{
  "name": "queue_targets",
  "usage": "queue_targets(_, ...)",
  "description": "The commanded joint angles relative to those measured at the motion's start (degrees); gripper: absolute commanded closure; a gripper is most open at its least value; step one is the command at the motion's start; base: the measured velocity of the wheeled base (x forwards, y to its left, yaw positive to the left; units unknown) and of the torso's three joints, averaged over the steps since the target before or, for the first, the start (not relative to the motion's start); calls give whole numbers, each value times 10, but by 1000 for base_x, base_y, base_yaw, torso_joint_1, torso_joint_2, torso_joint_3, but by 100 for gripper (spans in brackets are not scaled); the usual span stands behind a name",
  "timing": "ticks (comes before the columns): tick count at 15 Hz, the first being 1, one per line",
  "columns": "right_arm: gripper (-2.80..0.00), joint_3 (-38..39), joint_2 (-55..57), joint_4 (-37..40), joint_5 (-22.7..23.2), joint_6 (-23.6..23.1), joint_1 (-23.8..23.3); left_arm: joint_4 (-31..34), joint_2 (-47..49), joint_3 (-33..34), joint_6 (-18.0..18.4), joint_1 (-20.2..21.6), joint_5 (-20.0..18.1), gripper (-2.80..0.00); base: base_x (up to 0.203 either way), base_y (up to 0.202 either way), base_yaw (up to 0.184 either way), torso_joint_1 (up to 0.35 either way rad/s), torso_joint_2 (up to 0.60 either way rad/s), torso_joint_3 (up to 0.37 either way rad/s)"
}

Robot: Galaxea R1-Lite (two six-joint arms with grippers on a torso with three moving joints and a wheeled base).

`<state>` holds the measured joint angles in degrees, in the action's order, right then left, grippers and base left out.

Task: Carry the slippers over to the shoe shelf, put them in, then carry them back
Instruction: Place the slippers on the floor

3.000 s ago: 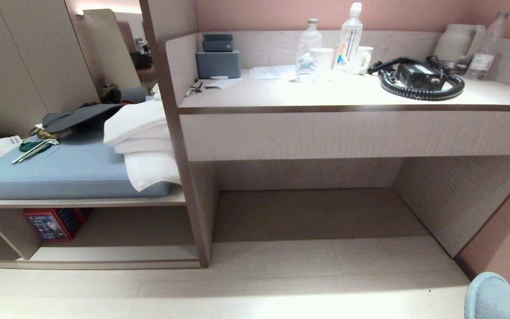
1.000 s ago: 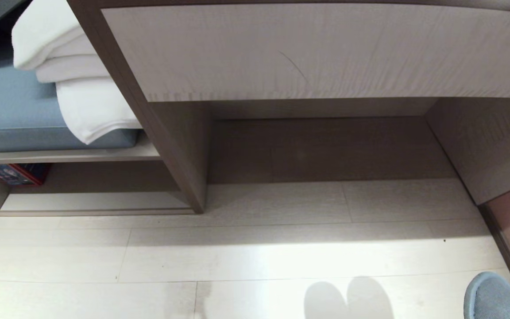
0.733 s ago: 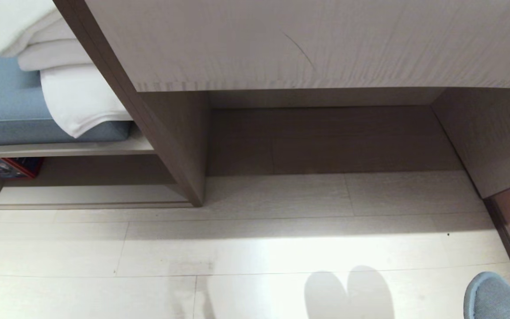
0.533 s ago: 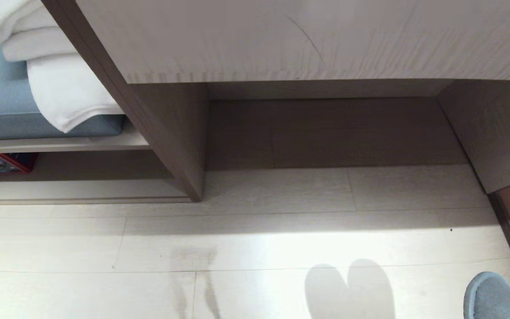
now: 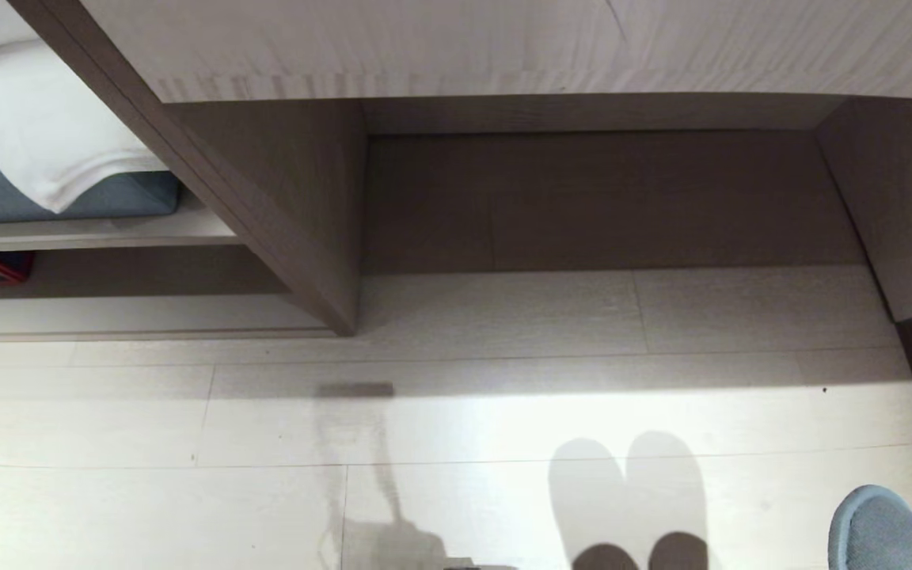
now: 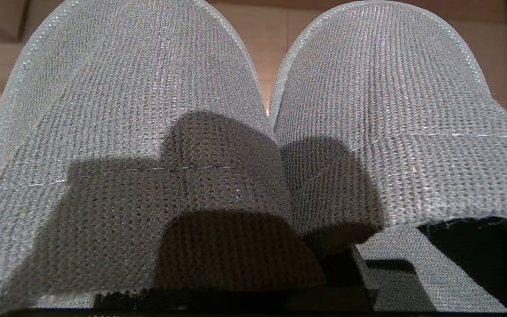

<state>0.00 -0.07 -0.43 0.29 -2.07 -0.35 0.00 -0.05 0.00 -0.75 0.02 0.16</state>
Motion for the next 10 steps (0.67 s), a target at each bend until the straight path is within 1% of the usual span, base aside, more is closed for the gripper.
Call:
queue_targets(1, 0, 1, -1, 0, 1, 0, 0, 0, 0, 0, 0, 1, 0, 0, 0, 0, 0, 11, 2, -200)
queue_targets(10, 0, 0, -1, 0, 1, 0, 0, 0, 0, 0, 0, 0, 0, 0, 0, 0, 0, 2, 3, -198)
